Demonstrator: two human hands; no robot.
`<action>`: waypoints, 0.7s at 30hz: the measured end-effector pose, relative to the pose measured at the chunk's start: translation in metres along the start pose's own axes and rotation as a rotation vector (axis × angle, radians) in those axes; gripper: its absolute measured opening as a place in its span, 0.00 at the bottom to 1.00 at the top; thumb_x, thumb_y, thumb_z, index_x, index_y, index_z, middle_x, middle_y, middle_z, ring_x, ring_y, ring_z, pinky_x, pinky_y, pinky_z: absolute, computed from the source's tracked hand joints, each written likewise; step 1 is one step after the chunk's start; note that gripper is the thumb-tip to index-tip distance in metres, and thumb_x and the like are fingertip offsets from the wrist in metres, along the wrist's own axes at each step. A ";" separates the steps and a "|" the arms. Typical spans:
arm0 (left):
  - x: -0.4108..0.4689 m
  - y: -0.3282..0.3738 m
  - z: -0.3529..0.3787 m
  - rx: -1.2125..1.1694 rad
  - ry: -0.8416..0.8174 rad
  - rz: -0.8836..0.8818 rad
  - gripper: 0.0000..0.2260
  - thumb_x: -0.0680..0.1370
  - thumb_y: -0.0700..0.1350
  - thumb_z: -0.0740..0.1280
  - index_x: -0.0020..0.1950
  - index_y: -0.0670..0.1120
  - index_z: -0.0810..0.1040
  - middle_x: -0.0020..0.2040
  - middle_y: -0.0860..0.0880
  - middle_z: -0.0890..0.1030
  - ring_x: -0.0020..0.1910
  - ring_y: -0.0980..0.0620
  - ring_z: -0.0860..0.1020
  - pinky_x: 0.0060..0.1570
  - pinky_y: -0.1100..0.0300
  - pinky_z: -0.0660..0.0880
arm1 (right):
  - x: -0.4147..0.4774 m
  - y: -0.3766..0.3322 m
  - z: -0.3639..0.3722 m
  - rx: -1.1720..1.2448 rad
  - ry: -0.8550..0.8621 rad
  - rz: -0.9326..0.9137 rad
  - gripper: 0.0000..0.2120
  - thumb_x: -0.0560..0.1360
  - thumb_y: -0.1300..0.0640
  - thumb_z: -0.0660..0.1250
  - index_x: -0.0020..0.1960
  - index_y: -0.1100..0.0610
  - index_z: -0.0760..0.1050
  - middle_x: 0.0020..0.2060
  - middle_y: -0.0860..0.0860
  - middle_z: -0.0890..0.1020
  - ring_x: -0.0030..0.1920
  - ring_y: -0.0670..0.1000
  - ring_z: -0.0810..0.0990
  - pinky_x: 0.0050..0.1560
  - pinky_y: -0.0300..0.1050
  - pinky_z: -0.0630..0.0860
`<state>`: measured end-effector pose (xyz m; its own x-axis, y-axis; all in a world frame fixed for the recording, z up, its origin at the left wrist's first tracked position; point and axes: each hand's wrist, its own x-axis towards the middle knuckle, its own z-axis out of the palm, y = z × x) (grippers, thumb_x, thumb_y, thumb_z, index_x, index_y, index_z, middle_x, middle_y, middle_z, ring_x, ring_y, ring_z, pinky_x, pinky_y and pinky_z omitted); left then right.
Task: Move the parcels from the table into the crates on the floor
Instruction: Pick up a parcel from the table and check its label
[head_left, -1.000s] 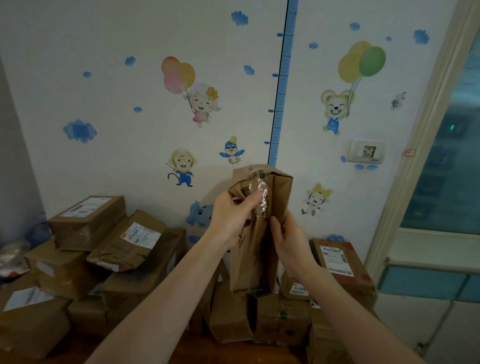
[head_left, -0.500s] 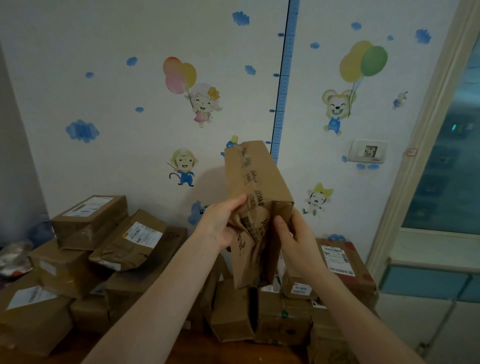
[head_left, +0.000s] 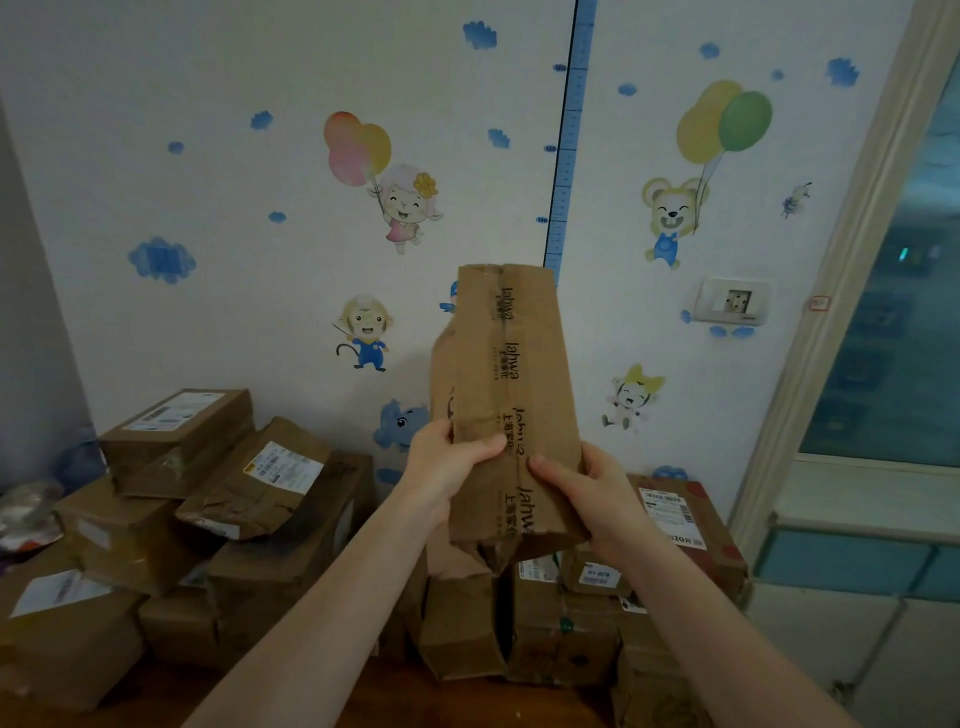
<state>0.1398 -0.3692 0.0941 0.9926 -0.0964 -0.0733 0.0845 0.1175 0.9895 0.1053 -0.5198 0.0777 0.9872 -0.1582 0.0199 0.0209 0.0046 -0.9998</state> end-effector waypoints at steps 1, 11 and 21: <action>-0.001 -0.003 0.000 -0.012 0.012 0.023 0.15 0.72 0.39 0.73 0.57 0.42 0.77 0.51 0.45 0.82 0.48 0.48 0.81 0.41 0.57 0.79 | -0.002 0.001 0.000 -0.019 0.003 -0.024 0.14 0.74 0.58 0.70 0.57 0.57 0.73 0.48 0.55 0.82 0.45 0.53 0.83 0.38 0.42 0.79; 0.002 -0.008 -0.002 0.142 0.053 0.180 0.14 0.74 0.45 0.71 0.58 0.47 0.74 0.51 0.51 0.79 0.48 0.55 0.77 0.39 0.65 0.72 | 0.000 0.006 -0.001 -0.057 0.049 -0.113 0.10 0.75 0.58 0.69 0.56 0.56 0.75 0.48 0.53 0.83 0.48 0.52 0.82 0.47 0.47 0.80; 0.002 -0.015 -0.002 0.086 -0.028 0.155 0.16 0.74 0.40 0.71 0.61 0.46 0.74 0.53 0.48 0.82 0.52 0.48 0.81 0.54 0.46 0.78 | 0.007 0.000 -0.005 -0.047 0.025 -0.146 0.14 0.74 0.54 0.69 0.58 0.56 0.74 0.50 0.52 0.82 0.49 0.50 0.81 0.46 0.42 0.78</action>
<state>0.1404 -0.3694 0.0793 0.9903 -0.1113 0.0836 -0.0787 0.0481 0.9957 0.1115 -0.5261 0.0781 0.9701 -0.1780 0.1653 0.1557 -0.0667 -0.9855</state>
